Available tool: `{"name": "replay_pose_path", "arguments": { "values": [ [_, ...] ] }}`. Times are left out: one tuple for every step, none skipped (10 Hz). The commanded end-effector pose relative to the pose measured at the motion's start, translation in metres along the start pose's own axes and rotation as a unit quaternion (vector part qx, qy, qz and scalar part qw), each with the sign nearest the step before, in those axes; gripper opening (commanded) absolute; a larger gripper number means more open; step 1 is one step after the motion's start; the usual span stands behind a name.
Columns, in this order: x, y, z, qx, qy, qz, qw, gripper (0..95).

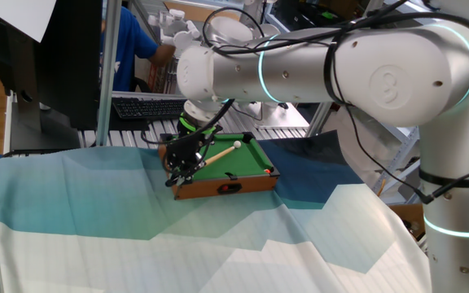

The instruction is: Hit the pool ball

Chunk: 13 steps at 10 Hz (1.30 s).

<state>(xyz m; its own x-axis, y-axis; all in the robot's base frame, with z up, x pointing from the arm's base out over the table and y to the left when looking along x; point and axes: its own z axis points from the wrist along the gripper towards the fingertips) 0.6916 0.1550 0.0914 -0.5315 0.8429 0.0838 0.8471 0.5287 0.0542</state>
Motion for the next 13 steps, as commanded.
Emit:
{"name": "replay_pose_path", "arguments": {
  "values": [
    [0.0, -0.001, 0.0, -0.001, -0.001, -0.001, 1.0, 0.0],
    [-0.001, 0.0, 0.001, 0.0, -0.002, -0.001, 1.0, 0.0],
    [-0.003, 0.0, 0.001, 0.0, -0.003, -0.003, 1.0, 0.0],
    [-0.005, 0.001, 0.001, 0.0, -0.004, -0.006, 1.0, 0.0],
    [-0.02, 0.003, 0.0, -0.002, 0.002, -0.022, 0.9998, 0.0],
    [-0.031, 0.001, 0.003, -0.003, 0.003, -0.036, 0.9994, 0.0],
    [-0.052, -0.005, 0.012, -0.009, 0.006, -0.063, 0.998, 0.0],
    [-0.057, -0.008, 0.014, -0.015, 0.014, -0.06, 0.998, 0.0],
    [-0.046, -0.003, 0.008, -0.008, 0.015, -0.042, 0.999, 0.0],
    [-0.03, 0.001, -0.001, -0.001, 0.018, -0.023, 0.9996, 0.0],
    [-0.013, 0.004, -0.008, 0.007, 0.012, -0.006, 0.9999, 0.0],
    [-0.003, 0.004, -0.01, 0.009, 0.01, 0.0, 0.9999, 0.0],
    [-0.001, 0.004, -0.008, 0.007, 0.013, 0.0, 0.9999, 0.0]
  ]
}}
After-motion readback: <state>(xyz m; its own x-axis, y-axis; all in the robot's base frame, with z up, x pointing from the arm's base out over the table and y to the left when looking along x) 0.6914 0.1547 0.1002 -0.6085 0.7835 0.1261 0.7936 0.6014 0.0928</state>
